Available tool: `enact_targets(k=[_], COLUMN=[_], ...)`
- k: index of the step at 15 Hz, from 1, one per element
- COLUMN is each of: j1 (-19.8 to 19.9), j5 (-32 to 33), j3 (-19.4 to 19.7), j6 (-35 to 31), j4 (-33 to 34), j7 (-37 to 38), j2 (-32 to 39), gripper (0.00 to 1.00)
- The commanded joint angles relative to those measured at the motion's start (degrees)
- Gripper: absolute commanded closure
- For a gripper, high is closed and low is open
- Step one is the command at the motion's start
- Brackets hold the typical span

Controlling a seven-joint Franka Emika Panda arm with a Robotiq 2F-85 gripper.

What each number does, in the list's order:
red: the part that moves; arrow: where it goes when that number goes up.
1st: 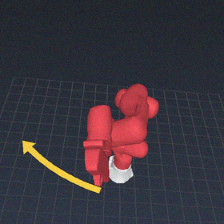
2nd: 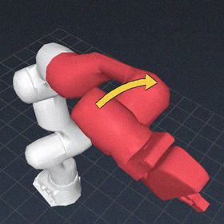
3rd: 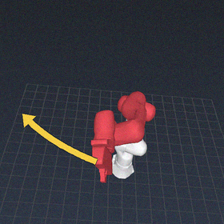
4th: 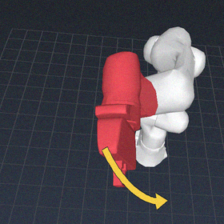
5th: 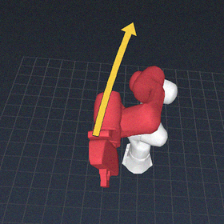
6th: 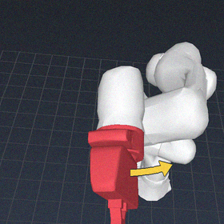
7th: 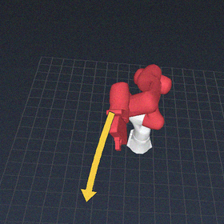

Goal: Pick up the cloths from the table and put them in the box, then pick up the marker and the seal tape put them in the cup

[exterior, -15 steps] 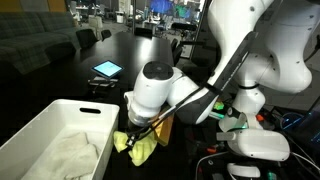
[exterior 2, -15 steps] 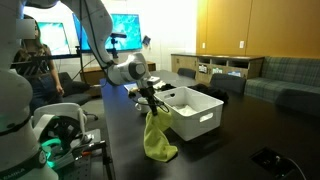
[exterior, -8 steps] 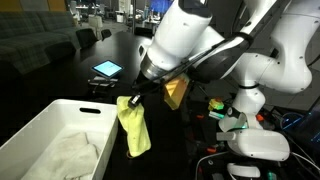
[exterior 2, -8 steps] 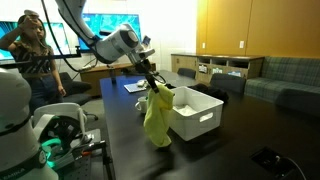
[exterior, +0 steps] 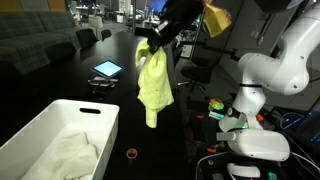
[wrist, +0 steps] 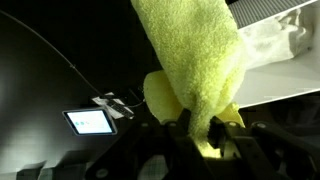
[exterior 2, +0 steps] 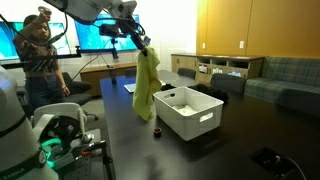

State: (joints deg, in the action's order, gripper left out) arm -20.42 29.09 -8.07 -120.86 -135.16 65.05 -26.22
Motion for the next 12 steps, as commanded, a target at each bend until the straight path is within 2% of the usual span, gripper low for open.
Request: enact_targets(k=[1,3,7,10,12], j1=[6.2,8.4,12.4,13.3,12.5], j5=[-3.6,-4.0,-2.7,-0.9,0.2], j3=[-5.0,-6.6,-9.3,-9.9,-9.1], j6=[4.6,5.5,6.0,6.2,6.3], j4=[7.9,11.8,22.3,30.8,36.4], j7=[-5.3,-7.3,-8.3,-9.3,-10.8], j2=[0.1,1.9,11.5,20.7,26.7], gripper=[0.97,0.97,0.97,0.97,0.97])
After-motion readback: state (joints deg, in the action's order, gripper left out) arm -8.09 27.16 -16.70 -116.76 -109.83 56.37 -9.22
